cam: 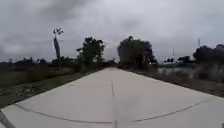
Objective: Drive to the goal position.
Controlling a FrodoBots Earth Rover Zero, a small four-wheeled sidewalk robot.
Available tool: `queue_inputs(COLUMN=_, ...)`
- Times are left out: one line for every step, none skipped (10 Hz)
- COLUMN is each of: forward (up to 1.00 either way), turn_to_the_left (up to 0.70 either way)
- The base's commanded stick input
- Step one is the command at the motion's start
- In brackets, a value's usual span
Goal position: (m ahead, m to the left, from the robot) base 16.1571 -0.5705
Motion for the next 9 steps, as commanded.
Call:
queue_inputs(forward=0.85, turn_to_the_left=0.00)
queue_inputs(forward=0.85, turn_to_the_left=0.00)
queue_inputs(forward=0.85, turn_to_the_left=0.00)
queue_inputs(forward=0.85, turn_to_the_left=0.00)
queue_inputs(forward=0.85, turn_to_the_left=0.00)
queue_inputs(forward=0.85, turn_to_the_left=0.00)
queue_inputs(forward=0.85, turn_to_the_left=0.00)
queue_inputs(forward=0.85, turn_to_the_left=0.00)
queue_inputs(forward=0.85, turn_to_the_left=0.00)
